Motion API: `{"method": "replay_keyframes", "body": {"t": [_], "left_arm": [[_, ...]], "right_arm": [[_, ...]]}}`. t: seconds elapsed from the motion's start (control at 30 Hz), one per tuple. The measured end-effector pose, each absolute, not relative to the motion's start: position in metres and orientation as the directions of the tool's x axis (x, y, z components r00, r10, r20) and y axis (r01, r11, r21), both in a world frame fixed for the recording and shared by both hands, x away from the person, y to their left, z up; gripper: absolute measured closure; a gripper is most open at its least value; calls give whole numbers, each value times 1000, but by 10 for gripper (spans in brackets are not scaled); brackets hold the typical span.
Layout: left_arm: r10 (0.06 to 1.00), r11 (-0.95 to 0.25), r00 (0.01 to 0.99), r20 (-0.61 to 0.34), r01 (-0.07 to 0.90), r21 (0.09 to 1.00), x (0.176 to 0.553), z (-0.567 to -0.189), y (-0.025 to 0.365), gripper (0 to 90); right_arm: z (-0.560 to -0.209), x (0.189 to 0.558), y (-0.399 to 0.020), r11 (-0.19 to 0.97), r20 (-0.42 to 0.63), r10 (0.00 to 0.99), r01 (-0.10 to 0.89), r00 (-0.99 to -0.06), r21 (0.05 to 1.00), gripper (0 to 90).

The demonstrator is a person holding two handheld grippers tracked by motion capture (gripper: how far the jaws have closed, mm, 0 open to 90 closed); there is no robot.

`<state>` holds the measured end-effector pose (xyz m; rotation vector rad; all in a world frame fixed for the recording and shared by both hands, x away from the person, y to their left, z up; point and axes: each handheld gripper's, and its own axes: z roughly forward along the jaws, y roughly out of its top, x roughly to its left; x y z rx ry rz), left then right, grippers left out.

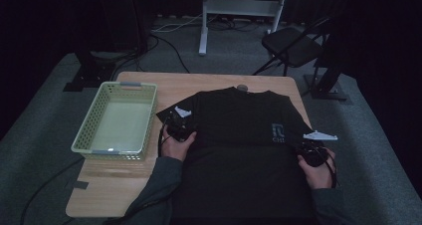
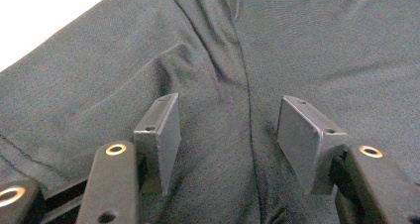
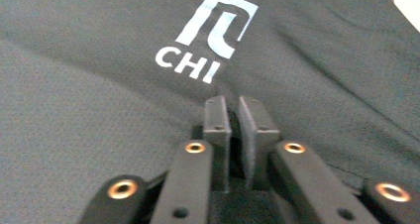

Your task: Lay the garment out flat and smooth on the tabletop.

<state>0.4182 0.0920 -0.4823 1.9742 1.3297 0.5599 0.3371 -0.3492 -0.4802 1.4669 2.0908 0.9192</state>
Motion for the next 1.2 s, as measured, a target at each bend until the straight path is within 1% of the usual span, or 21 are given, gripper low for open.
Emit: {"method": "replay_keyframes", "body": {"t": [0.17, 0.3, 0.47, 0.8, 1.2], "left_arm": [[923, -244, 385, -24, 630, 737, 418, -482, 92, 434], [923, -244, 385, -25, 631, 737, 418, -482, 92, 434], [923, -245, 385, -23, 630, 737, 418, -482, 92, 432], [923, -247, 385, -21, 631, 736, 417, -482, 92, 432], [919, -253, 394, -21, 629, 735, 414, -482, 93, 425]], "right_arm": [[-479, 337, -347, 247, 1, 934, 649, -357, 720, 869], [-478, 337, -348, 236, 2, 938, 646, -345, 726, 869], [-475, 336, -347, 245, -26, 943, 637, -333, 731, 869], [-472, 339, -353, 231, -29, 950, 637, -311, 736, 868], [-472, 338, -357, 237, -39, 950, 631, -310, 738, 865]]}}
